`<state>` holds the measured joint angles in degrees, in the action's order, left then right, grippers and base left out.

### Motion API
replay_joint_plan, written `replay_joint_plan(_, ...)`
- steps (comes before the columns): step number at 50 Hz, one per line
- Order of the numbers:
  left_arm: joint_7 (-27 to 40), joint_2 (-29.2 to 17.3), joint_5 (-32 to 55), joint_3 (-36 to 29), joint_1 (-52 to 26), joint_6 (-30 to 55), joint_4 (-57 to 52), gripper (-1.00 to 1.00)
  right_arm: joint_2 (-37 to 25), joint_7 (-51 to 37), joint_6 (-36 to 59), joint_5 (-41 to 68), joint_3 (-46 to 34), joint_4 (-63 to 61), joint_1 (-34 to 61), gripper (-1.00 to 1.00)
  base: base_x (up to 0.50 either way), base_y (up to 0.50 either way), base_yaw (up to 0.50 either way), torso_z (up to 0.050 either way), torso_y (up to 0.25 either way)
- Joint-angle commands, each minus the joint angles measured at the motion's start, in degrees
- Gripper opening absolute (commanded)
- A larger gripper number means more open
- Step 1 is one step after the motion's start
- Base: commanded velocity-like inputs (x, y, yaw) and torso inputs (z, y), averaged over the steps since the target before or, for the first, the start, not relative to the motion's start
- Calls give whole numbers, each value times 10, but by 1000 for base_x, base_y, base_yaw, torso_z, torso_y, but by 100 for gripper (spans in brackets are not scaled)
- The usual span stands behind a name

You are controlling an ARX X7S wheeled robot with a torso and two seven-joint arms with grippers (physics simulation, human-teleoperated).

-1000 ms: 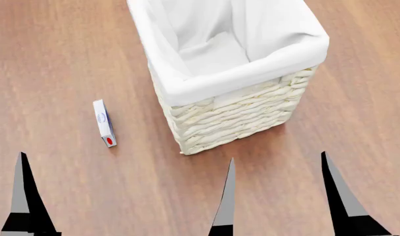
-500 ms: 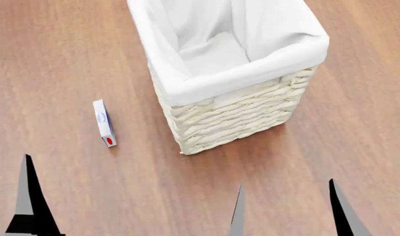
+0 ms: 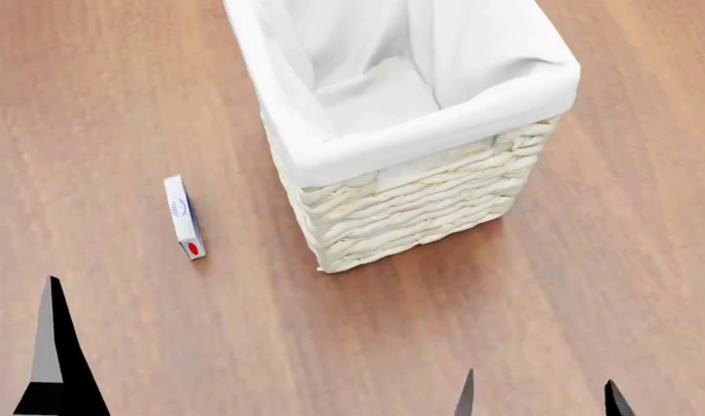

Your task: Pick up the alphabet soup and the cream cheese box, and put them in the basket.

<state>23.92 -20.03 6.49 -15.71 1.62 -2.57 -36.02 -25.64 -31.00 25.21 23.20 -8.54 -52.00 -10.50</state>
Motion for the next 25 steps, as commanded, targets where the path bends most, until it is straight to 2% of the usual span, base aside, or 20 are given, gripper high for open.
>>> replay_joint_plan(1,-1,-2,6,-1,1,-9,7,100,-3,-44,97,41,0,-11,6,100,0,0,0,0,0)
replay_joint_plan(18,0,-4,8,-4,2,-17,15,100,-28,-79,161,129,41,-62,-43,100,0,0,0,0,0)
replay_joint_plan(25,1,-5,8,-6,1,-15,12,100,-32,-85,158,142,46,-57,-63,100,0,0,0,0,0)
